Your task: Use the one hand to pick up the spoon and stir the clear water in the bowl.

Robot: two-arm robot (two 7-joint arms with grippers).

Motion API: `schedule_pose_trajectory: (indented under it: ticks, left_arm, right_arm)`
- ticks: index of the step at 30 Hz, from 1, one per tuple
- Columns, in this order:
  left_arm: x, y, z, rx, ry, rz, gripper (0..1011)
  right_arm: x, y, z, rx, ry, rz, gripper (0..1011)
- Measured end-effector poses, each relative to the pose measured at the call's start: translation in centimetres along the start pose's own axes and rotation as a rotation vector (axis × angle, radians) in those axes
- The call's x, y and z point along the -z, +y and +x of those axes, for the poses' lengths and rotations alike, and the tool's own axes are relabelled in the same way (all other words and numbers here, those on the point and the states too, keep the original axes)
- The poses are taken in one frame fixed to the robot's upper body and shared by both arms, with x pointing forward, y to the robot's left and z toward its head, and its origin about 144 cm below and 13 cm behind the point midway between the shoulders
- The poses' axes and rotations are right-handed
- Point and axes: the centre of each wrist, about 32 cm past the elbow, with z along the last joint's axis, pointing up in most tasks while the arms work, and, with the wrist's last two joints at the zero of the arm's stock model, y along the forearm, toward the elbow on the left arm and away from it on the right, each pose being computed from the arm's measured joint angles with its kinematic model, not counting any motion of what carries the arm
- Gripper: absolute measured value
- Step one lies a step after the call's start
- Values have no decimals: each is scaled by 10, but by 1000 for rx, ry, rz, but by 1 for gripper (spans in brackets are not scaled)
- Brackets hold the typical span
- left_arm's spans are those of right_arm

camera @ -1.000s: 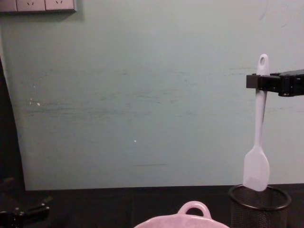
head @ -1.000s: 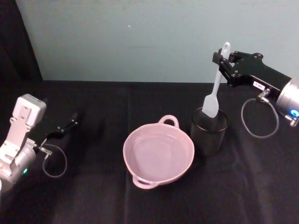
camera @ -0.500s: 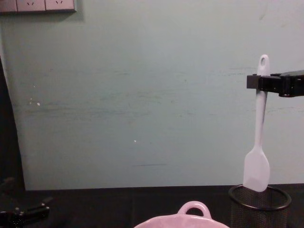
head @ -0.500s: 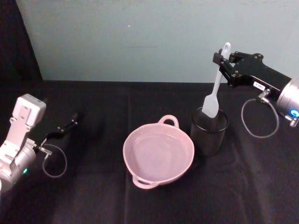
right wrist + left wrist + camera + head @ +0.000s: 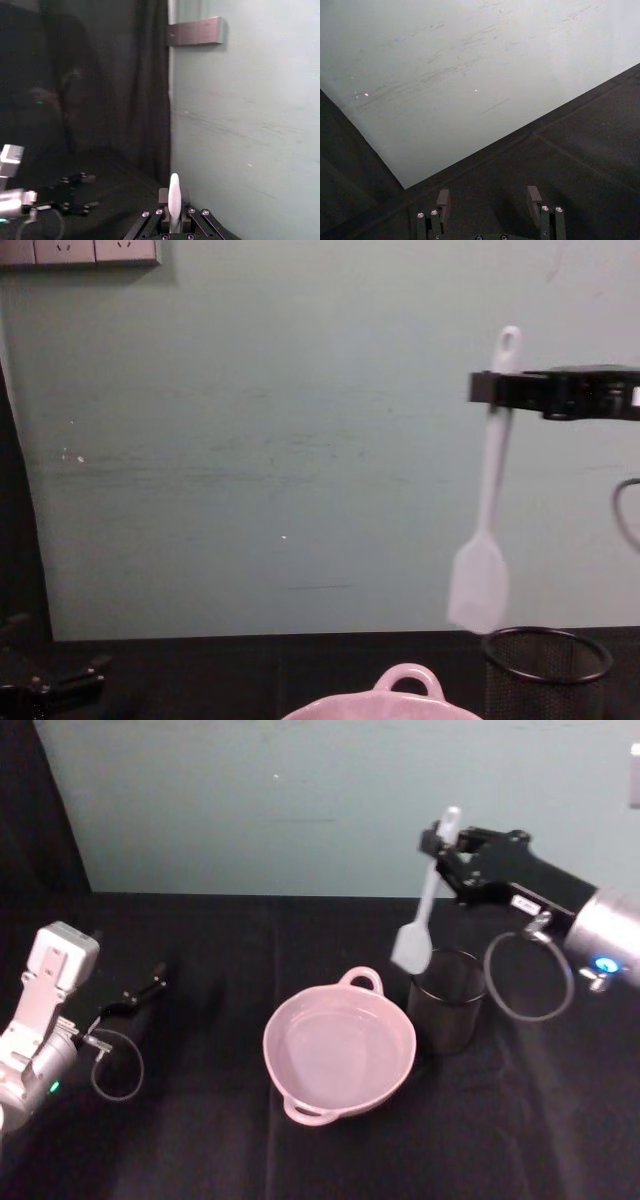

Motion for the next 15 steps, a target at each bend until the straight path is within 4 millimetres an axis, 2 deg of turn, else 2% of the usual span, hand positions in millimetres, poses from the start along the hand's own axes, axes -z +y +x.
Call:
schedule_pose_trajectory:
  ticks: [5,8,15]
  left_arm:
    - [0,0,0,0,0,0,1005]
    - [0,0,0,0,0,0,1005]
    - [0,0,0,0,0,0,1005]
  right_arm:
    - [7,15,-10,-54,21,5,116]
    - [17,24,-18,-88,33,-8,116]
    - [42,30,-30,-129,55,-28,117]
